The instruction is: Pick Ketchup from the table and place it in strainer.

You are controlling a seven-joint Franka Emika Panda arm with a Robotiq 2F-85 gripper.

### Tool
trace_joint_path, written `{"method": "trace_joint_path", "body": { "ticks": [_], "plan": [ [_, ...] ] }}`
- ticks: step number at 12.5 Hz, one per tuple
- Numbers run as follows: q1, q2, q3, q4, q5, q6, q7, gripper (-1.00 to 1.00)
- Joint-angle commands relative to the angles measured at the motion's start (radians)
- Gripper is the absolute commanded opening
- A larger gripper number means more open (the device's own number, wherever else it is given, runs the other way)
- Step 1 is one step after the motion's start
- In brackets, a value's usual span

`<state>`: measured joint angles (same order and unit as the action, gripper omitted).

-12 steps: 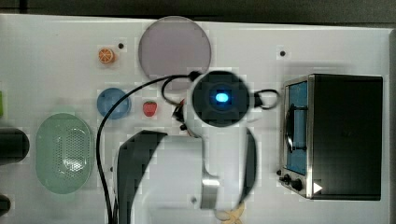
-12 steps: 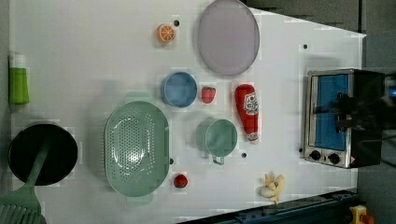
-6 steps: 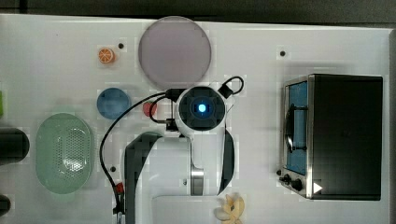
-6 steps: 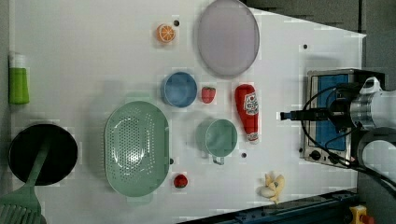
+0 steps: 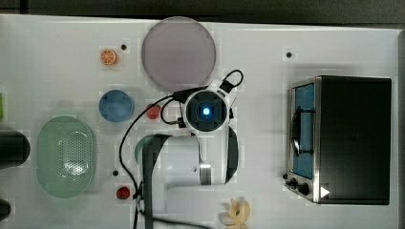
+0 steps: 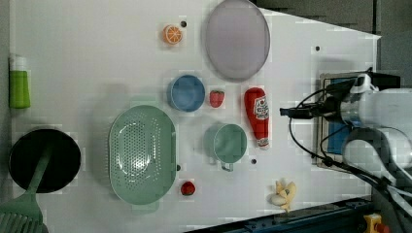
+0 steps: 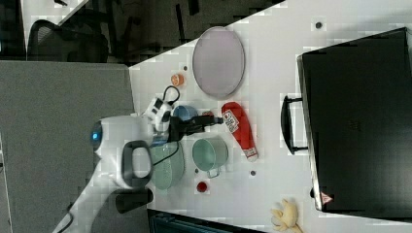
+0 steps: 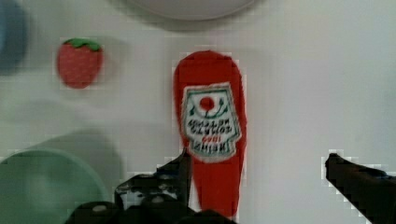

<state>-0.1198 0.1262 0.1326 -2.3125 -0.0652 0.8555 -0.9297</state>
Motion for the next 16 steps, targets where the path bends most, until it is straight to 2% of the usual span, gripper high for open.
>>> {"method": "trace_joint_path", "body": {
  "ticks": [1, 10, 11, 14, 16],
  "plan": [
    [-0.004, 0.08, 0.003, -0.027, 0.0, 0.043, -0.049, 1.0],
    [-0.004, 0.257, 0.002, -0.057, 0.0, 0.263, -0.045, 1.0],
    [-0.004, 0.265, 0.001, -0.059, 0.0, 0.272, -0.045, 0.92],
    [-0.005, 0.265, 0.001, -0.064, 0.0, 0.296, -0.041, 0.21],
    [-0.006, 0.236, -0.001, -0.061, 0.0, 0.294, -0.042, 0.18]
  ]
}}
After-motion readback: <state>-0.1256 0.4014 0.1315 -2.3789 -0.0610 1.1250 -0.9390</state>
